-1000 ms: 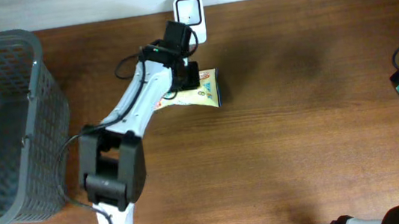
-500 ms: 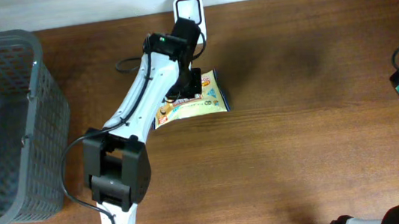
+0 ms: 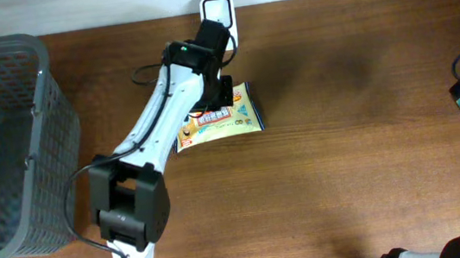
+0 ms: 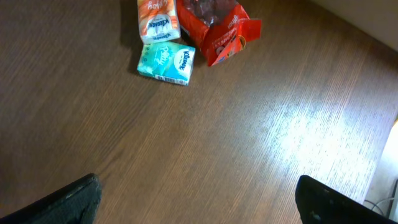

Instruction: Scan the item barcode

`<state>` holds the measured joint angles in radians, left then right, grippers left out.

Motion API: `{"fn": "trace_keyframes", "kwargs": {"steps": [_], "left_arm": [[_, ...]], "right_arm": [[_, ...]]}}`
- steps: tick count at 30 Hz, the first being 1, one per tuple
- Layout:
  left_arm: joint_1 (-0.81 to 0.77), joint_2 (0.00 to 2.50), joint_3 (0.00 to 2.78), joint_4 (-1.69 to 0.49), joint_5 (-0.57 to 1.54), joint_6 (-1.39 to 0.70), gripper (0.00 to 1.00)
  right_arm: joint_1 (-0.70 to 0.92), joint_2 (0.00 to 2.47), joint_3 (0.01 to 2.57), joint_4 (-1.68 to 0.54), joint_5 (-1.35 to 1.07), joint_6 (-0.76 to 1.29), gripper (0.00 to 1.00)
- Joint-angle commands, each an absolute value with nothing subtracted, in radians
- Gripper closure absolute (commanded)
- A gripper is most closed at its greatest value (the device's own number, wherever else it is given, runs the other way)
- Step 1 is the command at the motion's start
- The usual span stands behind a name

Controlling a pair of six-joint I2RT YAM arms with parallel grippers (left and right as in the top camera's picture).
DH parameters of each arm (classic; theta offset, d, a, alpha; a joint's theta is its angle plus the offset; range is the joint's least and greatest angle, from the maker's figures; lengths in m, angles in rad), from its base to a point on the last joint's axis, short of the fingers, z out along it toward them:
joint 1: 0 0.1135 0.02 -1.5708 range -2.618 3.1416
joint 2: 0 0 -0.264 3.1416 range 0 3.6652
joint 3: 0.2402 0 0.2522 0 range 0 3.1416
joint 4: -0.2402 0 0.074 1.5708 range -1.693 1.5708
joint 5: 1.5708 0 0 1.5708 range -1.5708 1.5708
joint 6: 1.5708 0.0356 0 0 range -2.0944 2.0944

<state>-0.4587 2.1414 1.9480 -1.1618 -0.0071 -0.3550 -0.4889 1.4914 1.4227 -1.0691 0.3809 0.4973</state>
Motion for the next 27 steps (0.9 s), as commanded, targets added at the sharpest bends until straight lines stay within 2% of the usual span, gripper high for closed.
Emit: {"fn": "trace_keyframes", "kwargs": {"steps": [1, 6, 9, 14, 21, 24, 27], "left_arm": [[-0.464, 2.128, 1.846, -1.146, -0.033, -0.355, 1.00], [-0.451, 2.128, 1.548, -0.891, -0.033, -0.354, 1.00], [-0.448, 2.116, 1.589, -0.911, -0.033, -0.347, 1.00], [-0.449, 2.094, 1.875, -1.075, -0.033, -0.343, 1.00], [-0.449, 2.225, 1.676, -0.977, -0.095, -0.403, 1.00], [-0.449, 2.220, 1.702, -0.984, -0.094, -0.403, 1.00], [-0.449, 2.174, 1.869, -1.124, -0.094, -0.403, 1.00]], "right_arm": [[-0.485, 1.488, 1.423, -1.069, 0.397, 0.506, 0.02], [-0.485, 1.488, 1.423, -1.069, 0.397, 0.506, 0.02], [-0.485, 1.488, 1.423, -1.069, 0.397, 0.506, 0.01], [-0.485, 1.488, 1.423, -1.069, 0.397, 0.506, 0.02], [-0.485, 1.488, 1.423, -1.069, 0.397, 0.506, 0.02], [-0.485, 1.488, 1.423, -1.069, 0.397, 0.506, 0.02], [-0.485, 1.488, 1.423, -1.069, 0.397, 0.506, 0.02]]}}
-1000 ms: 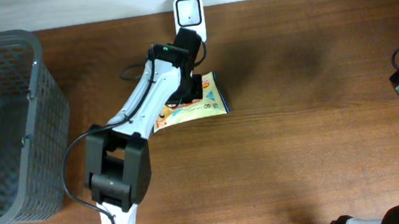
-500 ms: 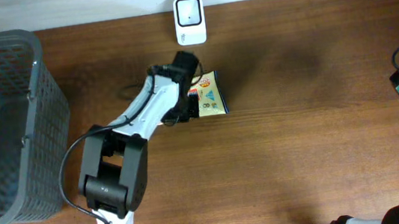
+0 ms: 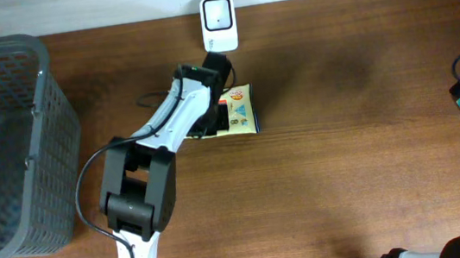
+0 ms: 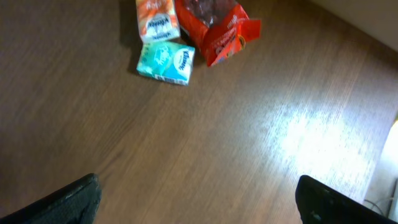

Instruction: Scan the item barcode

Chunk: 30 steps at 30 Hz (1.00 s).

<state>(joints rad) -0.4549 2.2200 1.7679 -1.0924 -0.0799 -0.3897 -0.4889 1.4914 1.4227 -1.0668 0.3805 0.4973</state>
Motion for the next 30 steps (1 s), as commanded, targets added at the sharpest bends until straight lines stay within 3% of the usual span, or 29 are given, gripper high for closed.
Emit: {"fn": "trace_keyframes", "kwargs": {"steps": [1, 12, 17, 21, 22, 25, 30], "left_arm": [[-0.451, 2.156, 1.943, -1.142, -0.090, -0.403, 1.00], [-0.478, 2.350, 1.914, -0.944, -0.071, -0.439, 1.00], [-0.435, 2.269, 2.248, -1.264, -0.072, -0.393, 1.00], [-0.321, 2.228, 2.409, -1.476, -0.154, -0.361, 0.82], [-0.264, 2.228, 2.408, -1.530, -0.154, -0.361, 0.42], [-0.150, 2.229, 2.377, -1.557, -0.124, -0.360, 0.10], [-0.086, 2.229, 2.080, -1.290, 0.331, -0.063, 0.09]], "right_arm": [[-0.485, 1.488, 1.423, -1.069, 0.397, 0.506, 0.02], [-0.485, 1.488, 1.423, -1.069, 0.397, 0.506, 0.02], [-0.485, 1.488, 1.423, -1.069, 0.397, 0.506, 0.02], [-0.485, 1.488, 1.423, -1.069, 0.397, 0.506, 0.02], [-0.485, 1.488, 1.423, -1.069, 0.397, 0.506, 0.02], [-0.485, 1.488, 1.423, -1.069, 0.397, 0.506, 0.01], [-0.485, 1.488, 1.423, -1.069, 0.397, 0.506, 0.02]]}}
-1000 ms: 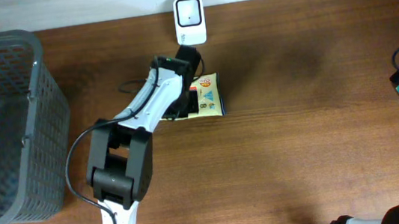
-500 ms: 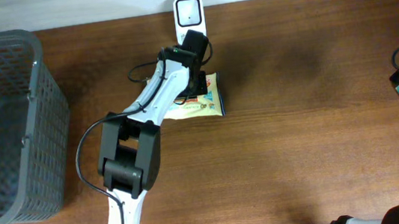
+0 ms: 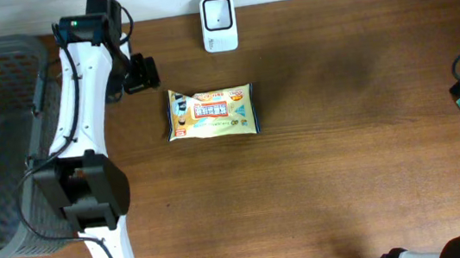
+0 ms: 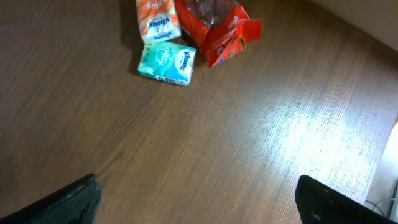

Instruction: Scan the item barcode

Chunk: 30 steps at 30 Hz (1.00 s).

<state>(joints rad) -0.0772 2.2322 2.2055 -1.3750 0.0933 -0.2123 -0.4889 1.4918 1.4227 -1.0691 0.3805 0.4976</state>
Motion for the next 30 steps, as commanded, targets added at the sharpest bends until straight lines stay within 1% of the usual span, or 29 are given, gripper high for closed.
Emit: {"fn": "trace_keyframes", "kwargs": {"steps": [1, 4, 6, 7, 8, 9, 10, 11, 12, 14, 18, 19, 22, 23, 24, 25, 26, 27, 28, 30], "left_arm": [[-0.093, 2.229, 2.033, -1.248, 0.334, -0.062, 0.09], [-0.112, 2.229, 1.841, -1.030, 0.332, -0.062, 0.09], [-0.120, 2.229, 1.765, -0.980, 0.262, -0.062, 0.09], [-0.131, 2.231, 1.730, -0.953, 0.266, -0.062, 0.10], [-0.142, 2.231, 1.703, -0.926, 0.266, -0.062, 0.16], [-0.164, 2.231, 1.675, -0.896, 0.263, -0.062, 0.36], [-0.175, 2.231, 1.672, -0.886, 0.226, -0.063, 0.62], [-0.176, 2.228, 1.680, -0.891, 0.216, -0.063, 0.83], [-0.174, 2.225, 1.707, -0.921, 0.212, -0.063, 1.00], [-0.141, 2.183, 1.889, -1.067, 0.168, -0.063, 1.00], [-0.137, 2.157, 2.280, -1.324, -0.359, -0.063, 1.00], [-0.137, 2.157, 2.339, -1.364, -0.485, -0.063, 1.00], [-0.136, 2.157, 2.373, -1.370, -0.736, -0.065, 1.00], [-0.137, 2.158, 2.373, -1.370, -0.737, -0.085, 1.00], [-0.141, 2.158, 2.373, -1.372, -0.689, -0.113, 1.00], [-0.159, 2.167, 2.370, -1.375, -0.566, -0.119, 1.00], [-0.174, 2.178, 2.369, -1.386, -0.542, -0.131, 1.00], [-0.200, 2.210, 2.368, -1.417, -0.542, -0.207, 1.00], [-0.215, 2.233, 2.367, -1.434, -0.541, -0.239, 1.00], [-0.262, 2.291, 2.367, -1.466, -0.538, -0.243, 1.00]], "right_arm": [[-0.485, 1.488, 1.423, -1.069, 0.397, 0.506, 0.02], [-0.485, 1.488, 1.423, -1.069, 0.397, 0.506, 0.02], [-0.485, 1.488, 1.423, -1.069, 0.397, 0.506, 0.01], [-0.485, 1.488, 1.423, -1.069, 0.397, 0.506, 0.02], [-0.485, 1.488, 1.423, -1.069, 0.397, 0.506, 0.02], [-0.485, 1.488, 1.423, -1.069, 0.397, 0.506, 0.02], [-0.485, 1.488, 1.423, -1.069, 0.397, 0.506, 0.02], [-0.485, 1.488, 1.423, -1.069, 0.397, 0.506, 0.02], [-0.485, 1.488, 1.423, -1.069, 0.397, 0.506, 0.02], [-0.485, 1.488, 1.423, -1.069, 0.397, 0.506, 0.02], [-0.485, 1.488, 1.423, -1.069, 0.397, 0.506, 0.01], [-0.485, 1.488, 1.423, -1.069, 0.397, 0.506, 0.02], [-0.485, 1.488, 1.423, -1.069, 0.397, 0.506, 0.02], [-0.485, 1.488, 1.423, -1.069, 0.397, 0.506, 0.02], [-0.485, 1.488, 1.423, -1.069, 0.397, 0.506, 0.01], [-0.485, 1.488, 1.423, -1.069, 0.397, 0.506, 0.02], [-0.485, 1.488, 1.423, -1.069, 0.397, 0.506, 0.02], [-0.485, 1.488, 1.423, -1.069, 0.397, 0.506, 0.02], [-0.485, 1.488, 1.423, -1.069, 0.397, 0.506, 0.02], [-0.485, 1.488, 1.423, -1.069, 0.397, 0.506, 0.02]]}}
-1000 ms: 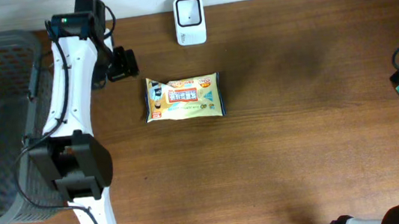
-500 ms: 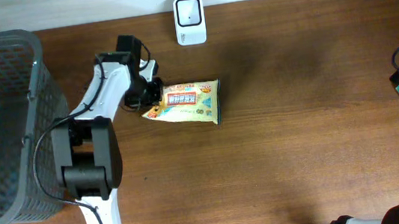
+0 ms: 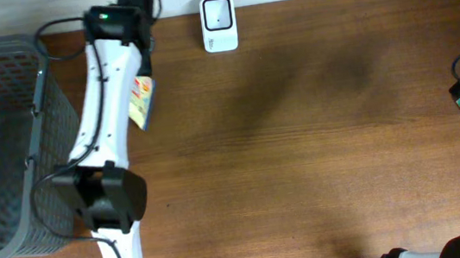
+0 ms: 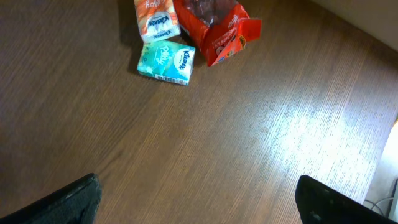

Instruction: Scan the item barcode

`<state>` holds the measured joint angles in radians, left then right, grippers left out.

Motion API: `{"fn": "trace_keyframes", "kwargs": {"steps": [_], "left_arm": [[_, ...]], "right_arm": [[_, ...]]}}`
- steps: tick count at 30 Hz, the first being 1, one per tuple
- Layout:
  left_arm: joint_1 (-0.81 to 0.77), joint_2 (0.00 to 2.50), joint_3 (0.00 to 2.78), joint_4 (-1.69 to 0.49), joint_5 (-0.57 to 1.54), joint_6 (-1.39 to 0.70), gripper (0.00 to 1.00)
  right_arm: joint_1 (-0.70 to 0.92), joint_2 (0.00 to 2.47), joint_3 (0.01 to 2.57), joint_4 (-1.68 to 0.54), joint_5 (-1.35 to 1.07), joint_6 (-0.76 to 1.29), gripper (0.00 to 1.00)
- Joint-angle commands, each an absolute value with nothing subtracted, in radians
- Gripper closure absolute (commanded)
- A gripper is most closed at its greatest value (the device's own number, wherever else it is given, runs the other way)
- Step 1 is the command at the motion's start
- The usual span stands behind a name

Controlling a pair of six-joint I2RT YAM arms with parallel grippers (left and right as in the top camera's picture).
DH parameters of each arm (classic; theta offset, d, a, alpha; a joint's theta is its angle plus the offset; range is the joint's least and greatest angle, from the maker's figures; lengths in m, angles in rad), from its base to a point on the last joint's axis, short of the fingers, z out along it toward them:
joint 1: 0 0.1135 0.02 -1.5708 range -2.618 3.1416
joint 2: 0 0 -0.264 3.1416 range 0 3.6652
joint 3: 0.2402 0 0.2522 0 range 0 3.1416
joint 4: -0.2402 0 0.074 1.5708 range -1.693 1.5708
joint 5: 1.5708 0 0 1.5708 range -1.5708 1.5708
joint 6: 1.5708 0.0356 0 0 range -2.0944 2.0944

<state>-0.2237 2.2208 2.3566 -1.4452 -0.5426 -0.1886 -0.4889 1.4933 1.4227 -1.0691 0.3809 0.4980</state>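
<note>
The item is a yellow snack packet [image 3: 142,100]. It shows edge-on and tilted, tight against the right side of my left arm [image 3: 109,99], left of the table's middle. The left gripper's fingers are hidden under that arm, where the packet hangs. The white barcode scanner [image 3: 218,23] stands at the table's back edge, to the right of the packet and further back. My right gripper [image 4: 198,183] is open over bare wood with nothing between its fingers. The right arm sits at the table's right edge.
A grey mesh basket fills the left end of the table. In the right wrist view a teal tissue pack [image 4: 166,62], an orange pack [image 4: 157,22] and a red bag [image 4: 217,28] lie together on the wood.
The packet lay flat in front of the scanner with my left gripper off to its left. Now it is tilted on edge at my left arm, further left. The right arm is unchanged.
My left gripper held the packet up just below the scanner. Then it was lower, with the packet at the table. Then the packet lay flat alone and the gripper was away at the back left. Now the packet is at the left arm, near the basket.
</note>
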Motion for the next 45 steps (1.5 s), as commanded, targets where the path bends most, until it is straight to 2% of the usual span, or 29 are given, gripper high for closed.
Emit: {"fn": "trace_keyframes", "kwargs": {"steps": [1, 5, 6, 8, 9, 11, 12, 13, 14, 15, 16, 17, 19, 21, 24, 29, 32, 34, 35, 38, 44, 45], "left_arm": [[-0.289, 2.310, 2.367, -1.476, -0.538, -0.243, 1.00], [-0.410, 2.320, 2.367, -1.475, -0.491, -0.242, 0.99], [-0.440, 2.320, 2.368, -1.466, -0.389, -0.243, 0.91], [-0.479, 2.320, 2.367, -1.421, -0.144, -0.242, 0.84], [-0.497, 2.320, 2.367, -1.392, -0.022, -0.243, 0.82], [-0.531, 2.320, 2.368, -1.293, 0.195, -0.242, 0.88], [-0.540, 2.320, 2.368, -1.255, 0.218, -0.242, 0.78], [-0.538, 2.320, 2.369, -1.242, 0.211, -0.241, 0.77], [-0.518, 2.320, 2.371, -1.246, 0.151, -0.239, 0.95], [-0.467, 2.322, 2.370, -1.282, -0.053, -0.239, 1.00], [-0.428, 2.333, 2.370, -1.340, -0.246, -0.259, 1.00], [-0.397, 2.350, 2.370, -1.380, -0.295, -0.262, 1.00], [-0.358, 2.426, 2.370, -1.419, -0.175, -0.261, 1.00], [-0.362, 2.541, 2.370, -1.377, 0.067, -0.261, 1.00], [-0.396, 2.609, 2.370, -1.322, 0.249, -0.262, 1.00], [-0.427, 2.612, 2.499, -1.314, 0.236, -0.352, 1.00], [-0.387, 2.612, 2.766, -1.399, 0.202, -0.344, 1.00], [-0.344, 2.612, 2.947, -1.538, 0.033, -0.344, 0.91], [-0.318, 2.612, 2.984, -1.596, -0.031, -0.344, 0.74], [-0.271, 2.627, 2.949, -1.688, -0.038, -0.305, 0.01], [-0.247, 2.647, 2.873, -1.678, -0.071, -0.306, 0.01], [-0.249, 2.647, 2.873, -1.678, -0.068, -0.306, 0.01]], "right_arm": [[-0.485, 1.488, 1.423, -1.069, 0.397, 0.506, 0.01], [-0.485, 1.488, 1.423, -1.069, 0.397, 0.506, 0.01], [-0.485, 1.488, 1.423, -1.069, 0.397, 0.506, 0.02], [-0.485, 1.488, 1.423, -1.069, 0.397, 0.506, 0.02], [-0.485, 1.488, 1.423, -1.069, 0.397, 0.506, 0.02], [-0.485, 1.488, 1.423, -1.069, 0.397, 0.506, 0.01], [-0.485, 1.488, 1.423, -1.069, 0.397, 0.506, 0.02], [-0.485, 1.488, 1.423, -1.069, 0.397, 0.506, 0.02], [-0.485, 1.488, 1.423, -1.069, 0.397, 0.506, 0.02], [-0.485, 1.488, 1.423, -1.069, 0.397, 0.506, 0.02], [-0.485, 1.488, 1.423, -1.069, 0.397, 0.506, 0.02], [-0.485, 1.488, 1.423, -1.069, 0.397, 0.506, 0.02], [-0.485, 1.488, 1.423, -1.069, 0.397, 0.506, 0.02], [-0.485, 1.488, 1.423, -1.069, 0.397, 0.506, 0.02], [-0.485, 1.488, 1.423, -1.069, 0.397, 0.506, 0.02], [-0.485, 1.488, 1.423, -1.069, 0.397, 0.506, 0.01], [-0.485, 1.488, 1.423, -1.069, 0.397, 0.506, 0.01], [-0.485, 1.488, 1.423, -1.069, 0.397, 0.506, 0.02], [-0.485, 1.488, 1.423, -1.069, 0.397, 0.506, 0.02], [-0.485, 1.488, 1.423, -1.069, 0.397, 0.506, 0.01], [-0.485, 1.488, 1.423, -1.058, 0.400, 0.506, 0.02], [-0.485, 1.488, 1.423, -0.948, 0.400, 0.507, 0.02]]}}
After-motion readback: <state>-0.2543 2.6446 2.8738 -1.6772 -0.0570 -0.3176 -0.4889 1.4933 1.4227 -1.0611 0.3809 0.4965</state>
